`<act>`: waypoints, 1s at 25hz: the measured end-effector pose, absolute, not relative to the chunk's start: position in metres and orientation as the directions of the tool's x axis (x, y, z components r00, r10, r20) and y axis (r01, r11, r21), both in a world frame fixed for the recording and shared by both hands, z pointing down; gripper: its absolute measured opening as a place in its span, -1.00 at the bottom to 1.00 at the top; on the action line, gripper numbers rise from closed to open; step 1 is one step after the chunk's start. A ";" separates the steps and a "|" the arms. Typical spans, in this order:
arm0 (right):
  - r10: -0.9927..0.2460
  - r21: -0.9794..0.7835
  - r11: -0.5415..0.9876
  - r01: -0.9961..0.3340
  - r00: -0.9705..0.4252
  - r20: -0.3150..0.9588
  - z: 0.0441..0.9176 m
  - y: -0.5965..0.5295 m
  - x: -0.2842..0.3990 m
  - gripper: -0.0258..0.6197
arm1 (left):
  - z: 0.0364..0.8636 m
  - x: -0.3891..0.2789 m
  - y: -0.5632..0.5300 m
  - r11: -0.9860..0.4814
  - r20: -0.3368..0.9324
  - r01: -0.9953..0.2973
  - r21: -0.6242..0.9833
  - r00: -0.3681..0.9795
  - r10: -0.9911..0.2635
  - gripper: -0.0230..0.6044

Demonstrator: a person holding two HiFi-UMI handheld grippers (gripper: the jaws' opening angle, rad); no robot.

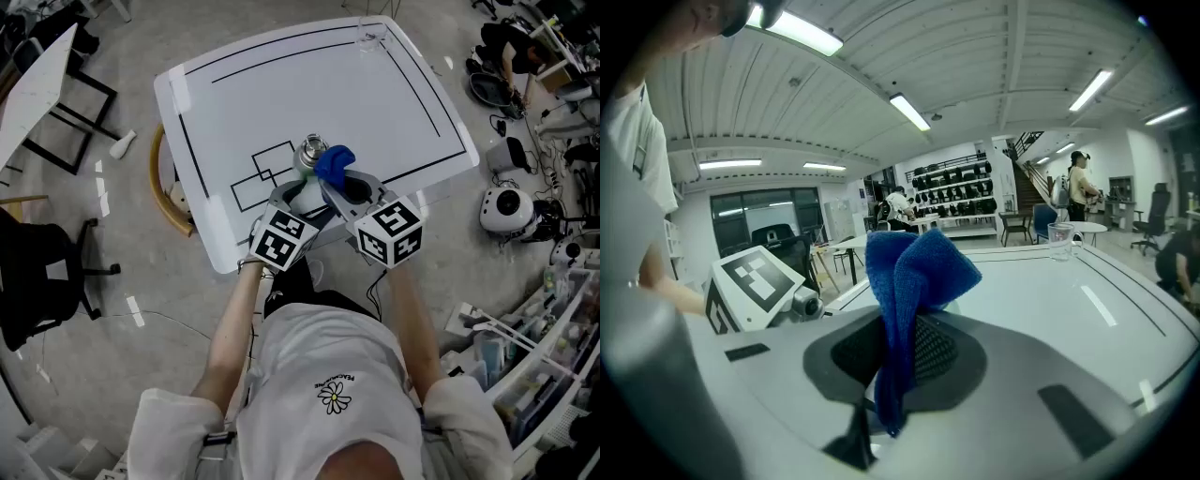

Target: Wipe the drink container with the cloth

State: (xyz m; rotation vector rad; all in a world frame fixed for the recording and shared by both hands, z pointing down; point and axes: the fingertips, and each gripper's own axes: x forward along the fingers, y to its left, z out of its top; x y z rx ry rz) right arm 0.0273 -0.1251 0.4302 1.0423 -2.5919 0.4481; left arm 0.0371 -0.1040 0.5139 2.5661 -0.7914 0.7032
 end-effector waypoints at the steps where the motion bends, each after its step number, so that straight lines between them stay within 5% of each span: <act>1: -0.605 -0.176 0.690 -0.702 -0.693 0.393 0.430 -0.124 0.026 -0.79 | 0.513 0.037 -0.104 -0.776 0.554 -0.600 0.195 0.720 -0.418 0.11; 13: -0.735 -0.124 0.618 -0.776 -0.627 0.258 0.375 -0.130 0.057 -0.79 | 0.431 0.019 -0.115 -0.769 0.449 -0.634 0.082 0.712 -0.539 0.06; 15: -0.776 -0.076 0.591 -0.803 -0.592 0.217 0.356 -0.132 0.068 -0.79 | 0.396 0.010 -0.127 -0.734 0.372 -0.677 0.055 0.696 -0.614 -0.14; 19: -0.844 0.011 0.523 -0.852 -0.517 0.145 0.329 -0.125 0.085 -0.79 | 0.332 -0.008 -0.141 -0.622 0.211 -0.782 0.024 0.612 -0.762 -0.86; 25: -0.894 0.001 0.441 -0.898 -0.439 0.090 0.329 -0.106 0.099 -0.79 | 0.313 -0.020 -0.136 -0.517 0.112 -0.850 0.099 0.526 -0.843 -0.93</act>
